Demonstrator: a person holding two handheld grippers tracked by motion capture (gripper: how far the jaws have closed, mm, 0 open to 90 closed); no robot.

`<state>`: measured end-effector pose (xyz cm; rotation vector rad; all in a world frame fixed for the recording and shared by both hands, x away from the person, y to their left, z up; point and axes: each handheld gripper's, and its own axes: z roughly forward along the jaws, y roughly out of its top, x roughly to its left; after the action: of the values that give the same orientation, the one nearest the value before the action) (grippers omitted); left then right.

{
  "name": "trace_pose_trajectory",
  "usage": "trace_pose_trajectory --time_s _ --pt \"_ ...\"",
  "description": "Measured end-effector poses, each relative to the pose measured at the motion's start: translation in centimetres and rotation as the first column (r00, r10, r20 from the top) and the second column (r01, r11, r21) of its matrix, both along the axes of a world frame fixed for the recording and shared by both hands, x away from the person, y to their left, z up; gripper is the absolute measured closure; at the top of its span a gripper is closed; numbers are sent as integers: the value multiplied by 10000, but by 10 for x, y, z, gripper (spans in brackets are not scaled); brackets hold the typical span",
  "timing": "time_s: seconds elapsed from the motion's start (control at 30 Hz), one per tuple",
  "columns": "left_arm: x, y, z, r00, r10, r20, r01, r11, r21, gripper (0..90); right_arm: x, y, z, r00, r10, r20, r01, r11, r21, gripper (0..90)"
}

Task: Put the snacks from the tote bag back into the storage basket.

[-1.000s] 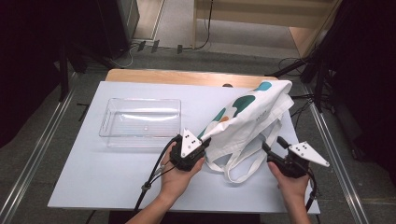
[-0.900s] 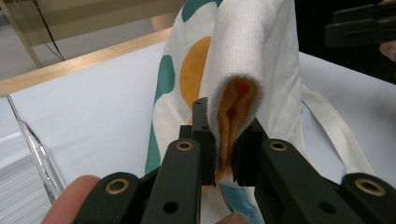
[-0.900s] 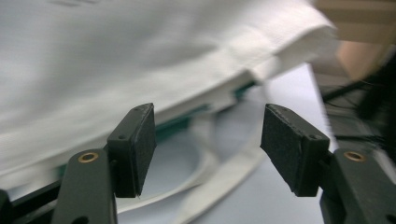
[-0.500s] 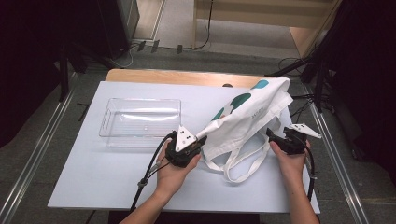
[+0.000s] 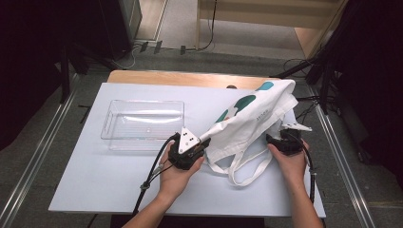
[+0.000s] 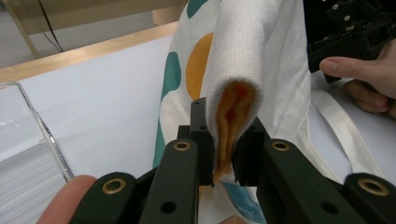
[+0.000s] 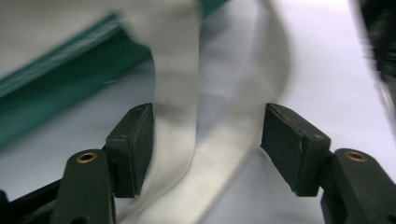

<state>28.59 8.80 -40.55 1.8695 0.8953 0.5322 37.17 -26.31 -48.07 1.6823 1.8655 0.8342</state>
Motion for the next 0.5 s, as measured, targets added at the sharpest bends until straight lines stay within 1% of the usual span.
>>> trace_pose_trajectory --time_s 0.03,0.07,0.1,0.13,0.17,0.2,0.23,0.27,0.3,0.37,0.4,0.43,0.47,0.5 --pt "0 1 0 10000 11 -4 -11 10000 -20 822 -1 -1 0 9996 -267 57 266 9996 35 325" --pt "2 3 0 10000 64 -50 -64 10000 0 821 -3 -2 1 9971 -719 232 721 9974 -80 253" --pt "2 3 0 10000 64 -50 -64 10000 0 821 -4 -3 1 9956 -870 357 876 9960 -158 225" --pt "3 5 0 9999 71 -94 -70 10000 41 820 -5 -2 1 9919 -1170 501 1193 9918 -453 187" --pt "3 5 0 9999 71 -94 -70 10000 41 820 -6 -2 1 9894 -1355 525 1390 9879 -695 165" --pt "3 6 0 9999 59 -135 -59 10000 -26 820 -5 -2 0 9886 -1434 463 1466 9864 -747 161" --pt "4 6 -1 9999 45 -137 -46 10000 -26 820 -3 -2 0 9903 -1342 368 1365 9880 -716 169" --pt "4 6 -1 9999 45 -137 -46 10000 -26 820 -3 -2 0 9903 -1342 368 1365 9880 -716 169" --pt "3 6 -1 9999 27 -128 -27 10000 4 820 -1 -2 0 9911 -1295 297 1312 9891 -670 195" --pt "3 5 -1 9999 -2 -118 2 10000 41 820 3 -6 0 9945 -1050 65 1051 9943 -176 315" --pt "3 4 -1 10000 -24 -96 24 10000 21 821 6 -10 -1 9983 -573 -127 577 9979 279 445" --pt "3 4 -1 10000 -24 -96 24 10000 21 820 6 -10 -1 9983 -573 -127 577 9979 279 445" --pt "3 3 -1 9999 -5 -131 5 10000 1 821 6 -13 -1 9998 -130 -142 139 9976 677 626" --pt "3 3 -1 9999 -5 -131 5 10000 1 821 6 -13 -1 9998 -130 -142 139 9976 677 626"
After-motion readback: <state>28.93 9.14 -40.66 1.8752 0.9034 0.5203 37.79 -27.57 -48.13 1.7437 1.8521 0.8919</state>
